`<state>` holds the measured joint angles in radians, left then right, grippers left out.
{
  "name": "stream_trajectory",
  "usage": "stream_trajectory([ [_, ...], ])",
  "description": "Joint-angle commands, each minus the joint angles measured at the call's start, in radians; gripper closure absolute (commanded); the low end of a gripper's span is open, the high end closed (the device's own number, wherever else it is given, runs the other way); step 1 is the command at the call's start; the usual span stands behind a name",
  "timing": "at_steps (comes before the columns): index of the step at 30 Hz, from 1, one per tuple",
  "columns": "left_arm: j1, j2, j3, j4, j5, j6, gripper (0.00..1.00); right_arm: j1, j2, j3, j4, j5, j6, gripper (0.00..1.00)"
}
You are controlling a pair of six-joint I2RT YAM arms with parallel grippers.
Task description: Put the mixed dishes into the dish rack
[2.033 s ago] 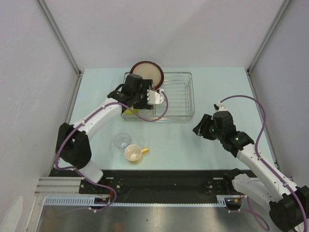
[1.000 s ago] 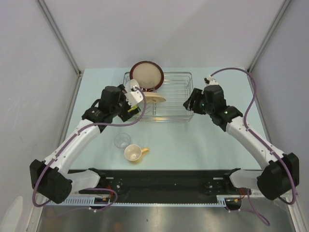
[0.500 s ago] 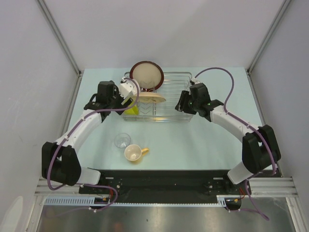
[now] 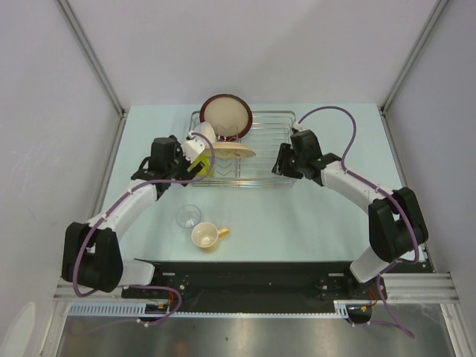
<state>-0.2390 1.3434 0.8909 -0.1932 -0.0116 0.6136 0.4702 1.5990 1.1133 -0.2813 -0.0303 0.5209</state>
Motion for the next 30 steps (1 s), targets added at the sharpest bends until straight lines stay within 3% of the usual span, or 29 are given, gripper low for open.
stream_trajectory([
  [1, 0.015, -0.064, -0.061, -0.005, 0.024, 0.031, 0.0, 0.002, -0.025, 0.002, -0.021, 0.023, -0.012, 0.5],
  [19, 0.017, -0.174, -0.124, -0.086, 0.061, 0.029, 0.0, -0.004, -0.223, -0.262, -0.041, 0.029, 0.034, 0.52],
  [30, 0.017, -0.303, -0.175, -0.181, 0.114, -0.035, 0.0, -0.031, -0.292, -0.306, -0.055, 0.055, 0.027, 0.5],
])
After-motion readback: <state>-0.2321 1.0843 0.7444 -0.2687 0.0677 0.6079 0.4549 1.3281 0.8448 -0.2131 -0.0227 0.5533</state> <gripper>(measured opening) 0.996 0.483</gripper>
